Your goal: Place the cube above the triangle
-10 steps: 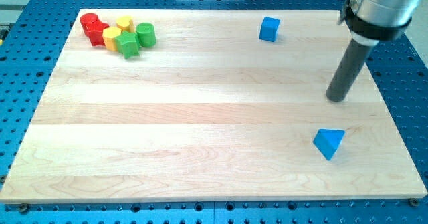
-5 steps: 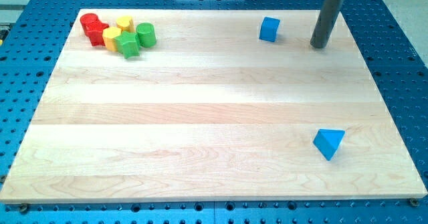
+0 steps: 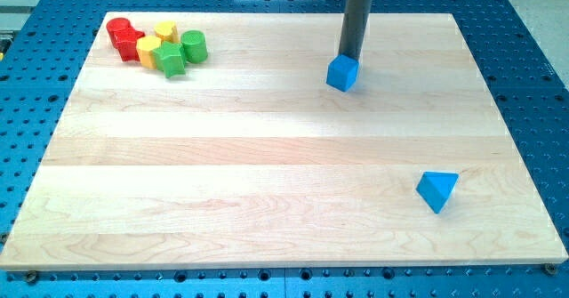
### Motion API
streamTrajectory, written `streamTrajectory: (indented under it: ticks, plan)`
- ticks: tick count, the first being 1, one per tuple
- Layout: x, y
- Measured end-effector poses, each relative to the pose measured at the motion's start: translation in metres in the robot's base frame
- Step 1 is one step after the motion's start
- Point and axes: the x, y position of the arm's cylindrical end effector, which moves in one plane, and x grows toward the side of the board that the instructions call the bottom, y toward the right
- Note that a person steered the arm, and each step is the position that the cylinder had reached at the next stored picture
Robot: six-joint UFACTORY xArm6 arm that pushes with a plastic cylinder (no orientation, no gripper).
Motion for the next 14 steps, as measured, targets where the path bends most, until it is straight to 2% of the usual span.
streamTrajectory:
  ticks: [1,2,3,4,5,7,8,9,10,11,12,13,14]
  plan:
    - [0.051,-0.066]
    - [0.126,-0.033]
    - [0.102,-0.129]
    - [0.045,-0.075]
    - [0.069,-0.029]
    - [0.005,-0.045]
    - [0.026,0.002]
    - [0.133,0.005]
    - [0.083,-0.04]
    - [0.012,-0.056]
    - [0.018,0.009]
    - [0.095,0.018]
    - [0.121,0.0]
